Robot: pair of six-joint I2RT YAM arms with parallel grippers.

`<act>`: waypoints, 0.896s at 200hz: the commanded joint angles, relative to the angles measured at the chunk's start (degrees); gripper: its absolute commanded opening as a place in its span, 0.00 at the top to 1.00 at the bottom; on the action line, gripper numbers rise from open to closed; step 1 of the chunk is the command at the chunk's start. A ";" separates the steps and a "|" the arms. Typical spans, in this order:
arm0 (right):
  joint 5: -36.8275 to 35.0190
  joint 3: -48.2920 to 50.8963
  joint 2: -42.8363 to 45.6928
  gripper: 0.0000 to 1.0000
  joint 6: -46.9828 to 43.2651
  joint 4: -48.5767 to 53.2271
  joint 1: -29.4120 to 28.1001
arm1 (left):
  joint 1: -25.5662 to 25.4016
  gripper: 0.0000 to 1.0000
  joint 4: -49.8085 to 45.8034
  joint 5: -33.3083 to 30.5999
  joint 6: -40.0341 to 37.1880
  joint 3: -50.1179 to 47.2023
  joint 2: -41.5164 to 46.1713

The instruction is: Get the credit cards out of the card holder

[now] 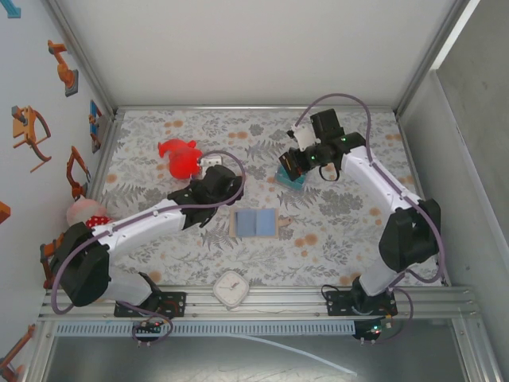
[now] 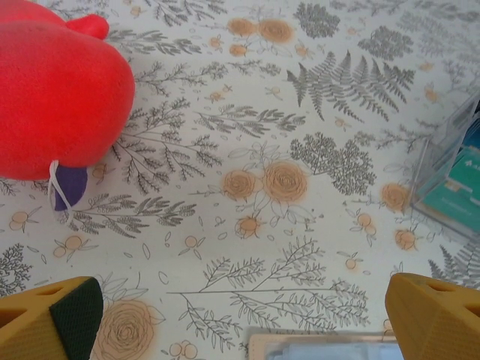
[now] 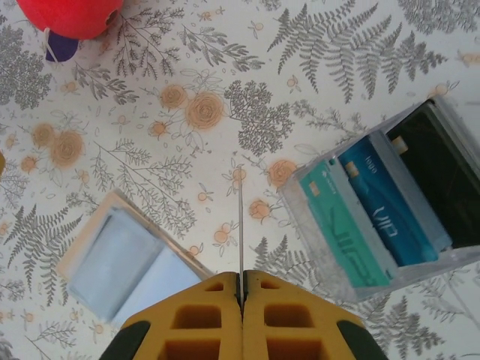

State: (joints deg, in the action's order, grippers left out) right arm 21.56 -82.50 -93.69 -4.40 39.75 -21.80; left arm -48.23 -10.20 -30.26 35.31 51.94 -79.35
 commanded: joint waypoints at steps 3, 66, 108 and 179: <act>1.90 -5.14 -2.46 1.00 -9.11 5.48 0.89 | 0.43 0.03 2.18 -1.51 0.71 -1.11 1.80; 1.47 -12.86 -7.56 1.00 -20.96 11.99 3.67 | 0.59 0.03 8.22 -2.43 -1.83 -3.86 4.09; -0.81 -17.64 -10.99 1.00 -24.19 13.69 5.60 | 0.59 0.03 12.03 -2.13 -2.83 -5.54 4.69; -7.46 -24.05 -17.79 1.00 -27.73 13.19 5.99 | 0.58 0.03 12.10 -1.73 -4.11 -5.36 4.26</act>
State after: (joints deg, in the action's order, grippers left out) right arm 16.51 -103.85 -109.91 -29.45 51.83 -16.19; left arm -47.92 0.89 -31.70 32.60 47.03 -75.83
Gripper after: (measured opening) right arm 0.041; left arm 0.968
